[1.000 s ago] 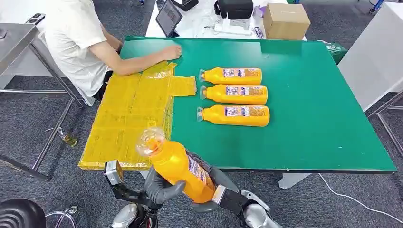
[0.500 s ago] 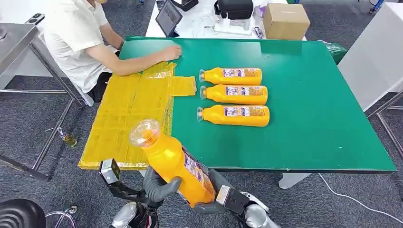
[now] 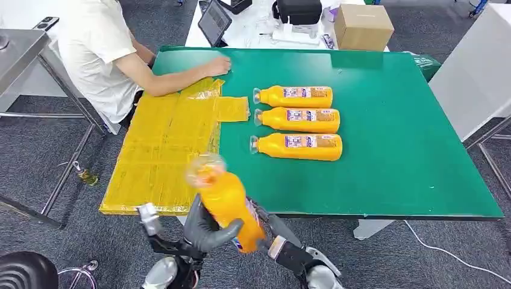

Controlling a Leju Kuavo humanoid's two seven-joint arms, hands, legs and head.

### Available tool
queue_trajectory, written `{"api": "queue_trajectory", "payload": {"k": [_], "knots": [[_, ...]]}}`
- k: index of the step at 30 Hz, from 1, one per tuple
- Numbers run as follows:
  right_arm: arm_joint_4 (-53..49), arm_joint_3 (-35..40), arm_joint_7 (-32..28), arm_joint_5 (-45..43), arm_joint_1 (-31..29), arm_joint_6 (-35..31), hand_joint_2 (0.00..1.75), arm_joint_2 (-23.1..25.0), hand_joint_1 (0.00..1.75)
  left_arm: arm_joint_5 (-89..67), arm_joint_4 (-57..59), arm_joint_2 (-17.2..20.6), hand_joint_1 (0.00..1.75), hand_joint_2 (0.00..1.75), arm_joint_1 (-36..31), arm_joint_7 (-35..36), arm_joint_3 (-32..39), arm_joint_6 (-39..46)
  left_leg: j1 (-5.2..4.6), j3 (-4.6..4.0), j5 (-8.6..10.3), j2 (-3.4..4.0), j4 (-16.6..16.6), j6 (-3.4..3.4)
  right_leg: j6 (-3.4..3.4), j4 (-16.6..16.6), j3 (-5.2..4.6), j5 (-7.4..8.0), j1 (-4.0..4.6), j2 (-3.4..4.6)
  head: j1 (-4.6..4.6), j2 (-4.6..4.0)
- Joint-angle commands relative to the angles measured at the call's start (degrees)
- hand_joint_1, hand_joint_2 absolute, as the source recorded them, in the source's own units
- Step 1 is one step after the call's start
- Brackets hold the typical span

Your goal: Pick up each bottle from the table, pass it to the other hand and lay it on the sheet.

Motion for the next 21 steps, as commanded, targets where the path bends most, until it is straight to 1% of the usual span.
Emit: {"api": "queue_trajectory", "payload": {"k": [1,2,3,4,5,6,7,8,9,10,11,12,13,14,15,16,17,18,19,20,21], "knots": [[-37.07,-37.42,-2.95,17.19,4.79,-38.67,0.0,18.38,0.0,-16.31,-2.21,1.11,1.75,1.75,-1.48,-0.56,1.63,23.84,-0.04,-0.04,-0.15,0.18,0.19,0.01,-0.21,0.31,-0.16,-0.16,0.0,0.09,0.04,0.0],[-40.7,-40.18,-2.95,16.92,4.2,-38.67,0.0,18.62,0.0,-16.88,-2.23,1.19,1.75,1.75,-2.47,-0.01,1.12,24.67,-0.07,-0.07,-0.2,0.12,0.32,0.03,-0.25,0.47,-0.17,-0.25,-0.02,-0.01,0.04,0.0],[-43.47,-42.87,-2.95,16.32,3.67,-38.67,0.0,19.38,0.0,-16.71,-2.26,1.04,1.73,1.75,-2.99,0.61,0.93,24.74,-0.14,-0.33,-0.01,-0.05,0.26,0.07,-0.13,0.41,-0.38,-0.12,-0.11,-0.13,0.11,0.0],[-45.32,-44.85,-2.95,16.65,3.47,-38.67,0.0,19.85,0.0,-16.28,-2.44,0.95,1.73,1.75,-3.17,1.22,0.75,24.51,-0.12,-0.39,0.02,-0.11,0.23,0.08,-0.13,0.37,-0.39,-0.1,-0.09,-0.17,0.07,0.0],[-45.09,-45.81,-2.95,14.12,4.14,-38.67,0.0,19.98,0.0,-15.57,-3.17,1.05,1.73,1.75,-2.81,1.88,0.57,24.2,-0.06,-0.14,-0.08,-0.11,0.24,0.1,-0.23,0.34,-0.13,-0.21,0.0,-0.21,-0.11,0.0],[-44.76,-45.92,-2.95,13.47,4.31,-38.67,0.0,19.97,0.0,-15.27,-3.42,1.1,1.73,1.75,-2.64,2.07,0.56,24.04,-0.01,-0.1,0.02,-0.25,0.06,0.06,-0.14,0.09,-0.03,-0.1,0.03,-0.3,-0.18,0.0],[-43.64,-46.18,-2.95,11.04,4.64,-38.67,0.0,19.98,0.0,-13.88,-4.38,1.42,1.75,1.75,-1.96,2.61,0.48,22.9,0.02,0.07,-0.03,-0.46,0.08,0.12,-0.14,0.04,0.25,-0.2,0.06,-0.54,-0.09,0.0],[-43.64,-46.18,-2.95,11.04,4.64,-38.67,0.0,19.98,0.0,-13.88,-4.38,1.42,1.75,1.75,-1.96,2.61,0.48,22.9,0.04,0.29,-0.06,-0.48,0.03,0.16,-0.16,-0.05,0.5,-0.24,0.09,-0.58,0.02,0.0],[-42.01,-45.97,-2.95,8.91,4.84,-38.67,0.0,19.86,0.0,-11.92,-5.51,1.93,1.75,1.75,-1.25,3.03,0.35,21.33,-0.04,0.15,0.04,-0.29,-0.01,0.08,-0.07,0.01,0.19,-0.16,-0.04,-0.28,0.0,0.0],[-40.03,-44.72,-2.95,5.06,5.45,-38.67,0.0,19.45,0.0,-10.6,-6.22,2.1,1.75,1.75,-0.83,3.35,0.51,20.09,-0.02,0.37,-0.11,-0.19,0.02,0.13,-0.17,0.0,0.43,-0.24,0.01,-0.22,-0.07,0.0],[-38.96,-43.95,-2.95,4.14,5.5,-38.67,0.0,19.13,0.0,-10.58,-6.58,2.2,1.75,1.75,-0.68,3.36,0.56,20.05,0.0,0.19,-0.08,-0.16,0.0,0.06,-0.13,-0.02,0.26,-0.1,0.01,-0.13,-0.04,0.0],[-38.02,-42.51,-2.95,5.02,5.6,-38.67,0.0,18.6,0.0,-15.33,-6.0,2.66,1.68,1.75,-1.28,2.75,0.23,23.51,0.0,0.35,-0.16,-0.09,-0.04,0.05,-0.2,-0.06,0.37,-0.11,0.02,-0.07,-0.09,0.0],[-38.02,-42.51,-2.95,5.02,5.6,-38.67,0.0,18.6,0.0,-15.33,-6.0,2.66,1.62,1.75,-1.28,2.75,0.23,23.51,0.02,0.23,-0.07,-0.13,-0.06,0.02,-0.15,-0.09,0.25,-0.05,0.03,-0.16,-0.04,0.0],[-36.65,-41.37,-2.95,5.39,5.28,-38.67,0.0,18.65,0.0,-26.34,-2.7,3.45,1.55,1.75,-3.28,3.25,-0.77,31.75,0.03,0.29,-0.08,-0.15,-0.07,0.02,-0.18,-0.1,0.33,-0.08,0.05,-0.2,-0.04,0.0],[-35.8,-40.59,-2.95,4.52,5.16,-38.67,0.0,18.47,0.0,-32.52,-0.03,4.07,1.47,1.75,-4.77,4.78,-1.1,33.87,0.05,0.44,-0.13,-0.13,-0.08,0.03,-0.26,-0.11,0.48,-0.14,0.09,-0.24,-0.02,0.0],[-35.4,-40.37,-2.95,4.22,4.91,-38.67,0.0,18.36,0.0,-34.06,1.6,4.6,1.47,1.75,-5.73,5.55,-1.12,33.78,-0.04,0.25,-0.01,-0.09,-0.1,0.01,-0.15,-0.07,0.23,-0.04,-0.01,-0.16,-0.09,0.0],[-34.95,-39.93,-2.95,3.97,4.73,-38.67,0.0,18.08,0.0,-38.8,4.27,5.17,1.4,1.75,-7.2,7.88,-1.74,34.6,-0.02,0.44,-0.07,-0.05,-0.14,0.02,-0.24,-0.1,0.41,-0.09,0.02,-0.15,-0.09,0.0],[-34.36,-39.55,-2.95,3.91,4.53,-38.67,0.0,17.92,0.0,-42.9,6.34,5.5,1.4,1.75,-8.61,9.74,-1.87,35.14,0.05,0.29,-0.03,-0.04,-0.1,0.0,-0.15,-0.12,0.28,-0.02,0.08,-0.11,-0.04,0.0],[-34.04,-39.5,-2.95,3.73,4.45,-38.67,0.0,17.86,0.0,-44.38,7.18,5.96,1.4,1.75,-9.16,10.23,-2.11,35.06,0.05,0.48,-0.04,-0.09,-0.17,0.02,-0.24,-0.18,0.46,-0.05,0.1,-0.2,-0.11,0.0],[-34.04,-39.5,-2.95,3.73,4.45,-38.67,0.0,17.86,0.0,-44.38,7.18,5.96,1.4,1.75,-9.16,10.23,-2.11,35.06,0.03,0.35,0.01,-0.09,-0.13,0.01,-0.16,-0.13,0.33,-0.03,0.06,-0.2,-0.04,0.0],[-34.04,-39.5,-2.95,3.73,4.45,-38.67,0.0,17.86,0.0,-44.38,7.18,5.96,1.4,1.75,-9.16,10.23,-2.11,35.06,0.06,0.48,-0.02,-0.07,-0.15,0.03,-0.23,-0.18,0.49,-0.05,0.11,-0.22,-0.04,0.0]]}}
